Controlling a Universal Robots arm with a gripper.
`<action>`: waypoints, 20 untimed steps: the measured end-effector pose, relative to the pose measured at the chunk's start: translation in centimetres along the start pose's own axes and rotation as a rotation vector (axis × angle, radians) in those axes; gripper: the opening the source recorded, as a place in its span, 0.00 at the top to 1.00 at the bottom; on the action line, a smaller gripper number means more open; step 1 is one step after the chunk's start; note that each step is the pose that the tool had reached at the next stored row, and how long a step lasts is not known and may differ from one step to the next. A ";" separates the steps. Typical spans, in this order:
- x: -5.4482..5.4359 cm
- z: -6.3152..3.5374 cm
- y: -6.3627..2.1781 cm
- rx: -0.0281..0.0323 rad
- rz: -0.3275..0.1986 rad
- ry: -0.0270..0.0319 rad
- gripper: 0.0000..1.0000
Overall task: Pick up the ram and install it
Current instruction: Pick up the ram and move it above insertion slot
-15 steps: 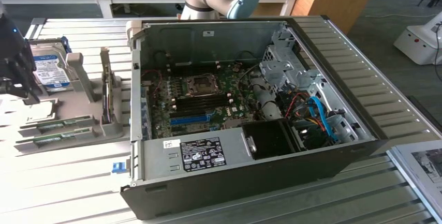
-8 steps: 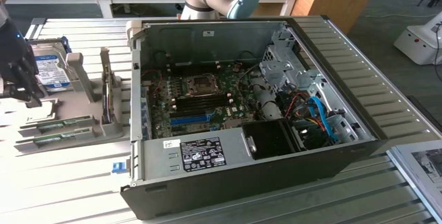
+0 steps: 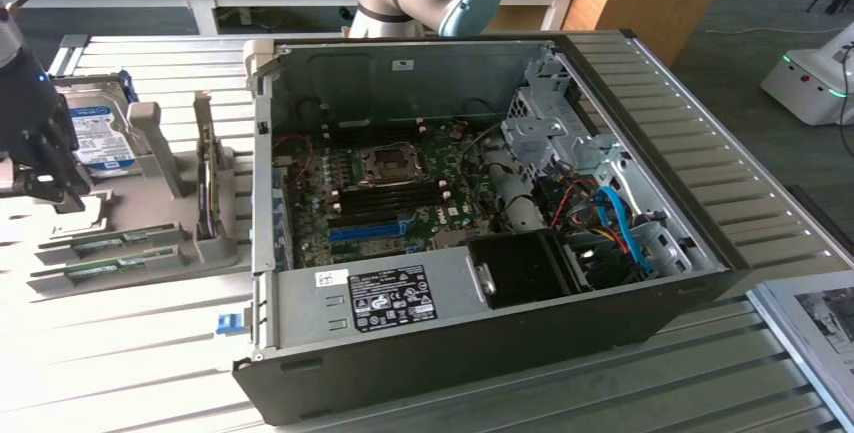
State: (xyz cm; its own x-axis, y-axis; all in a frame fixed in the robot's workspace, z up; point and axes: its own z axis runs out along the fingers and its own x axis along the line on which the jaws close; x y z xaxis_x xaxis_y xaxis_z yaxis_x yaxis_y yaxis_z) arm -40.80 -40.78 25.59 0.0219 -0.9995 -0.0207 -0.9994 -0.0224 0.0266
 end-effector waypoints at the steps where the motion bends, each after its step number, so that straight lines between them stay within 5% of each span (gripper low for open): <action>1: 0.0 0.00 0.00 0.0000 0.000 0.0001 0.70; 20: 1.4 -0.02 0.03 -0.0006 0.000 0.0000 0.70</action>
State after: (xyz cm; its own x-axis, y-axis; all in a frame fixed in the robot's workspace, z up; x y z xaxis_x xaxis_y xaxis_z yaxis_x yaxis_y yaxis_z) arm -40.79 -42.19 25.58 0.0219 -0.9995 -0.0207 -0.9994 -0.0224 0.0271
